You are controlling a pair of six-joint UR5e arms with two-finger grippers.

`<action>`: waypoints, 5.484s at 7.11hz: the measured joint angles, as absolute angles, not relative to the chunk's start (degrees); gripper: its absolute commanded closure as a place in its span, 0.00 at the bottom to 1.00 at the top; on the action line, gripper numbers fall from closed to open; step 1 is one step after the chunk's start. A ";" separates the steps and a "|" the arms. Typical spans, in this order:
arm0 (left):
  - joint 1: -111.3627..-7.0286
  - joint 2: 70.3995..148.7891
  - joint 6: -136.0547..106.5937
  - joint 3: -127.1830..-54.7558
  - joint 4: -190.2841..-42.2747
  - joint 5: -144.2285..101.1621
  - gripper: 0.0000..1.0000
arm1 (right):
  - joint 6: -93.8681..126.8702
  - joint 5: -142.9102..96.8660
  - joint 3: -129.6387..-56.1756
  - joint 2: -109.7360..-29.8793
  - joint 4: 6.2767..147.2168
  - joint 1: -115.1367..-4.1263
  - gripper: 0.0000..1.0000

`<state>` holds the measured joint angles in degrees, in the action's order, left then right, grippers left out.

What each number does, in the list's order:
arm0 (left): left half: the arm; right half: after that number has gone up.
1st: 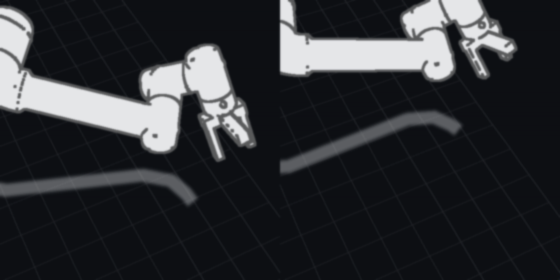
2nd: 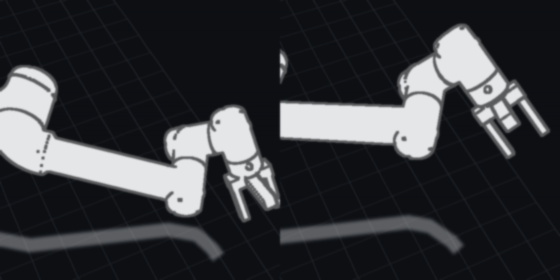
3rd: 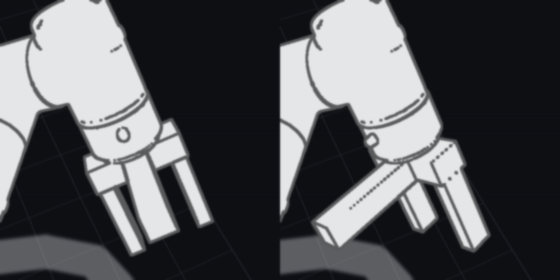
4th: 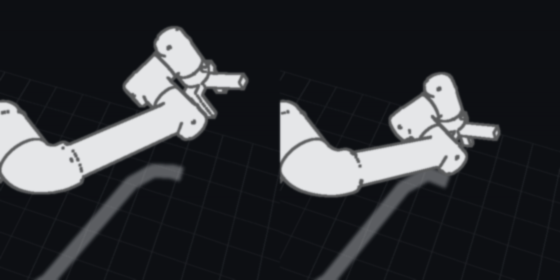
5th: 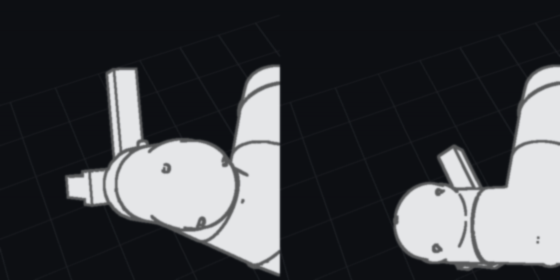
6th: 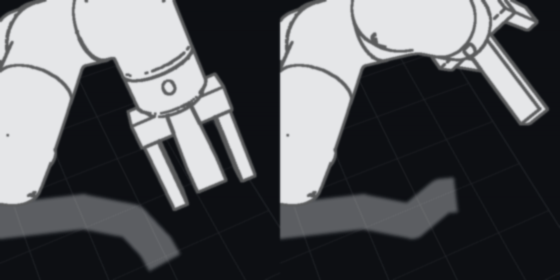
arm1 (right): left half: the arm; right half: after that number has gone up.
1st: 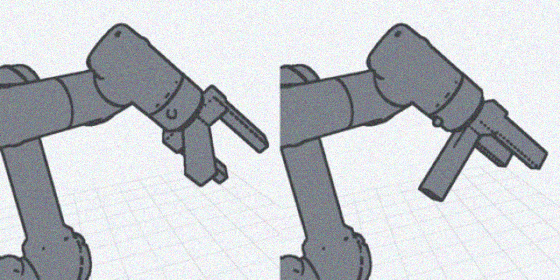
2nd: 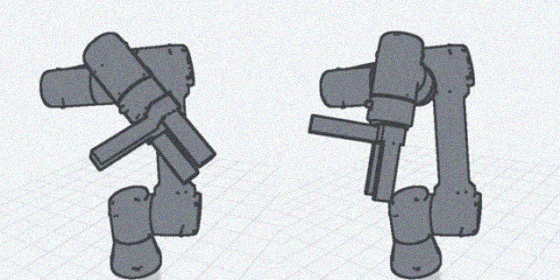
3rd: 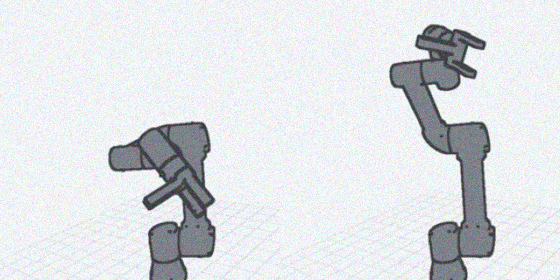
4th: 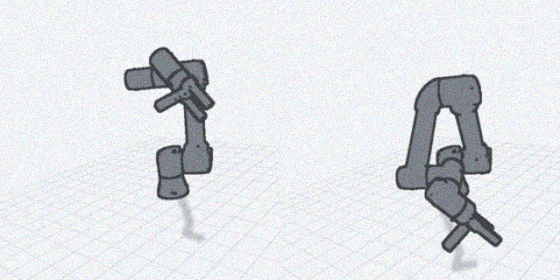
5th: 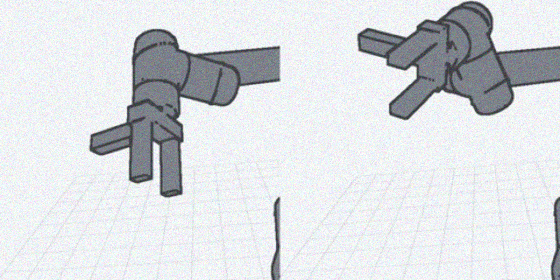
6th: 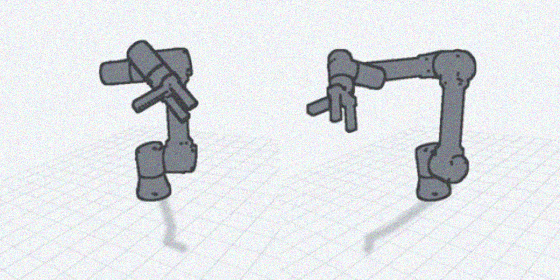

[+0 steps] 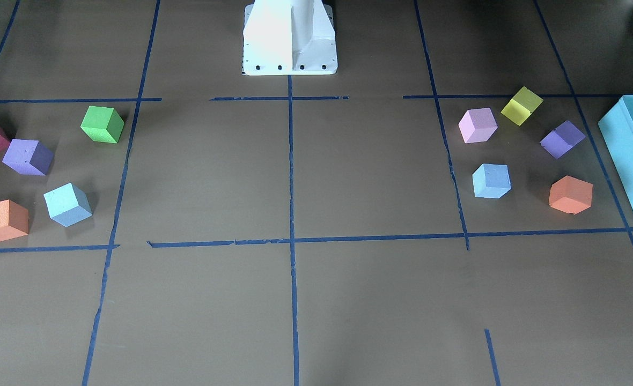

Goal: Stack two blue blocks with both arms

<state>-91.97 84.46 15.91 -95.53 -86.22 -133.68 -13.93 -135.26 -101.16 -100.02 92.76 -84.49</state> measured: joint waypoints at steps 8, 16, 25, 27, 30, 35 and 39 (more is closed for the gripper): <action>-91.96 84.46 15.91 -95.91 -86.30 -133.81 0.00 | 13.60 -133.41 -101.65 -87.93 79.63 -68.25 0.00; -92.01 84.46 16.00 -96.07 -86.31 -133.95 0.00 | 23.40 -126.53 -90.80 -80.66 70.18 -54.49 0.34; -92.00 84.46 15.99 -96.09 -86.31 -133.95 0.00 | 56.80 -120.21 -84.76 -53.75 82.59 -43.17 0.59; -92.02 84.46 16.00 -96.12 -86.29 -133.95 0.00 | 67.63 -114.63 -76.36 -42.39 83.16 -37.38 0.56; -92.02 84.32 16.00 -96.04 -86.22 -133.95 0.00 | 72.61 -110.84 -73.08 -37.84 83.05 -33.03 0.26; -91.96 84.33 16.00 -96.06 -86.31 -133.95 0.00 | 74.45 -109.88 -72.86 -35.43 83.12 -32.29 0.01; -91.84 84.56 16.03 -96.10 -86.39 -133.89 0.00 | 67.38 -115.34 -76.19 -37.33 88.18 -39.56 0.00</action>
<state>-91.84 84.56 16.03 -96.10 -86.39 -133.89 67.38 -115.34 -76.19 -37.33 88.18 -39.56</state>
